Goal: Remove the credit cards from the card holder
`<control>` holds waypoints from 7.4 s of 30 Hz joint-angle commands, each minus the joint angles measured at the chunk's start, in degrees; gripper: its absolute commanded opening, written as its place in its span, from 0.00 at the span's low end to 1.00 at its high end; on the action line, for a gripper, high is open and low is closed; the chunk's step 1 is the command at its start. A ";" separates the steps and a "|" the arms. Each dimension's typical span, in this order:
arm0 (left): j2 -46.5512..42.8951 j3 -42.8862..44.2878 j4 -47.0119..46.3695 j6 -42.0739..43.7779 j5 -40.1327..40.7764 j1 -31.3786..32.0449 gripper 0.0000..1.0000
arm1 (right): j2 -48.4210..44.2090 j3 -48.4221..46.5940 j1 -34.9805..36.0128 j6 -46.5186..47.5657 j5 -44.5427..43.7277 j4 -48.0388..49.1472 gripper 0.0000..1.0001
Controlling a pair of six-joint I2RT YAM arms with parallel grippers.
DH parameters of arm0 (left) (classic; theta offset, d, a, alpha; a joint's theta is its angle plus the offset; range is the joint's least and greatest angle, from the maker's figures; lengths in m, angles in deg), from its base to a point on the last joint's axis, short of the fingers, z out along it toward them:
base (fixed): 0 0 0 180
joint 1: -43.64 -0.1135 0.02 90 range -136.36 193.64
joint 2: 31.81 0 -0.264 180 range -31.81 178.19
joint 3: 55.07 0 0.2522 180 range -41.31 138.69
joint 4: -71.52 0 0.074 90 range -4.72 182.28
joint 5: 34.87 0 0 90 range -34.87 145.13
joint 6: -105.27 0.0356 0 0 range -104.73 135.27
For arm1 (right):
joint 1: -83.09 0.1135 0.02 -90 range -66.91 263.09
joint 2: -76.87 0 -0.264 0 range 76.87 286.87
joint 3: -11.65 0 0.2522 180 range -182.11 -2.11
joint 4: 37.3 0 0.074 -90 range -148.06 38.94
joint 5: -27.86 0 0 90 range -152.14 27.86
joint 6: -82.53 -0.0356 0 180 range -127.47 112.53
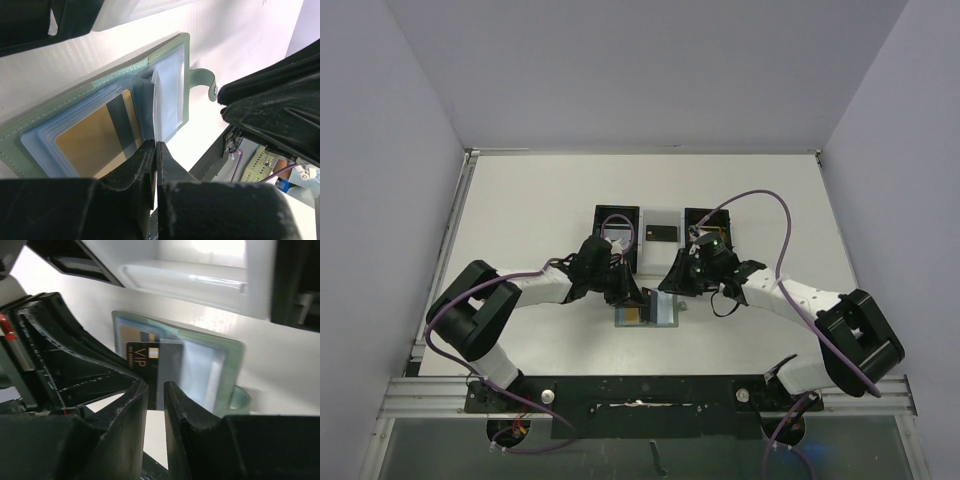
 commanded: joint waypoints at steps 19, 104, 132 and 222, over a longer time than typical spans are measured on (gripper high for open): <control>-2.12 2.00 2.06 2.41 -0.08 0.57 0.02 | 9.88 -2.07 3.57 0.07 -3.78 -2.23 0.20; -32.88 -17.97 -42.63 -8.15 -11.76 -8.00 0.00 | -10.89 2.40 -2.58 2.93 30.93 41.56 0.45; -35.98 -16.10 -31.30 -3.30 -10.00 -8.11 0.63 | -14.87 -3.37 -4.73 13.85 40.15 25.11 0.00; -49.44 -4.96 19.58 25.48 25.39 -31.36 0.73 | 33.18 -39.47 0.10 103.99 -18.21 -3.49 0.08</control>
